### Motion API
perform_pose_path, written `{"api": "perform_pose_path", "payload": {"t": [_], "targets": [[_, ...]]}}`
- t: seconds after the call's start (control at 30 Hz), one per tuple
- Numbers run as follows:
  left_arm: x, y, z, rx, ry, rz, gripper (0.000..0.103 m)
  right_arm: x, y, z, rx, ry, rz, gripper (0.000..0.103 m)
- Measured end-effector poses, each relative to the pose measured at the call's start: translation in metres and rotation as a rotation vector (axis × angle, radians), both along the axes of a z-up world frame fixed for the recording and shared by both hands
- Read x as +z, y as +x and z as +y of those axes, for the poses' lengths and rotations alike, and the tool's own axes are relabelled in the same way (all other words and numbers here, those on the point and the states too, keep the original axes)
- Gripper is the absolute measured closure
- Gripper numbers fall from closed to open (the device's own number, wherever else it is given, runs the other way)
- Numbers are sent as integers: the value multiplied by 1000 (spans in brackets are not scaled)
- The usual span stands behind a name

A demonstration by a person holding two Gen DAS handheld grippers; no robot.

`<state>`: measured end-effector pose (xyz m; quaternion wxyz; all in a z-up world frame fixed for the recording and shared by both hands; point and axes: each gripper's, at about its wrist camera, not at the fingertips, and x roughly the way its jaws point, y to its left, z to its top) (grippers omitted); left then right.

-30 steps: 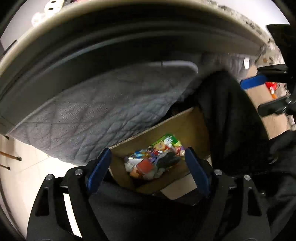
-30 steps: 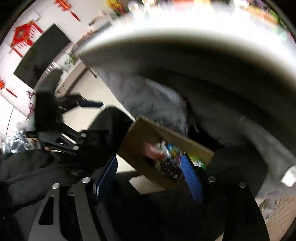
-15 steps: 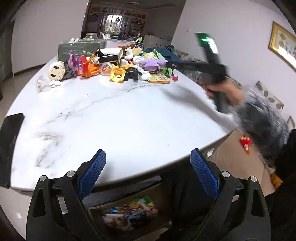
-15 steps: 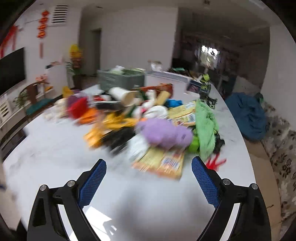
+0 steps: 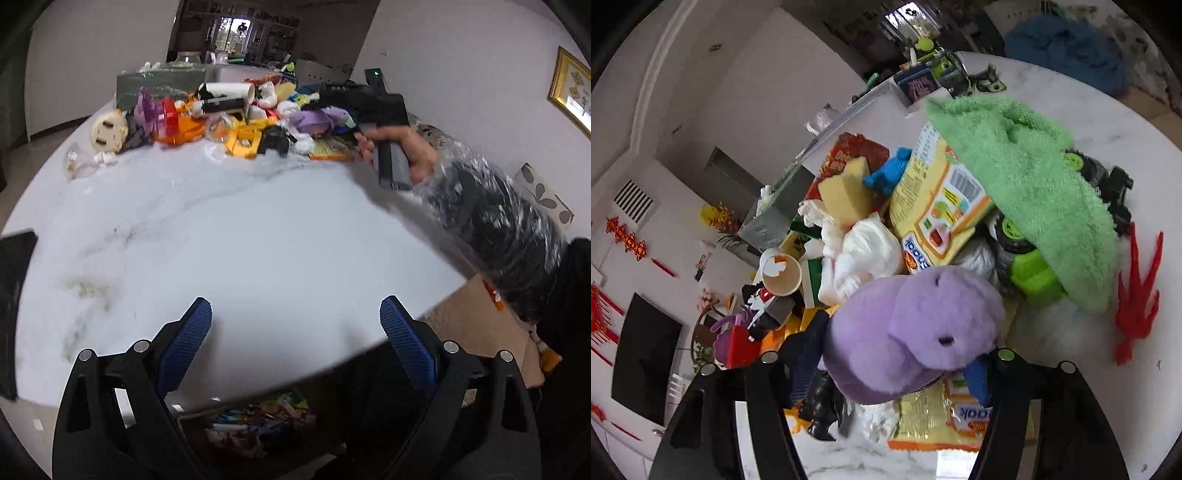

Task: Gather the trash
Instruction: 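Grasp the yellow blade and black spider with the left gripper while the right grasps the purple plush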

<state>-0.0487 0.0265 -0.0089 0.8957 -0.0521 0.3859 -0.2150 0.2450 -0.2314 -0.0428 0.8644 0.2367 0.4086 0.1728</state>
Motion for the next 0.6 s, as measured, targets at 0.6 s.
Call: {"api": "perform_pose_path", "payload": {"t": [0.6], "targets": [[-21, 266, -56, 150, 211, 84, 38, 31, -224, -97, 36, 19, -190, 38]]}}
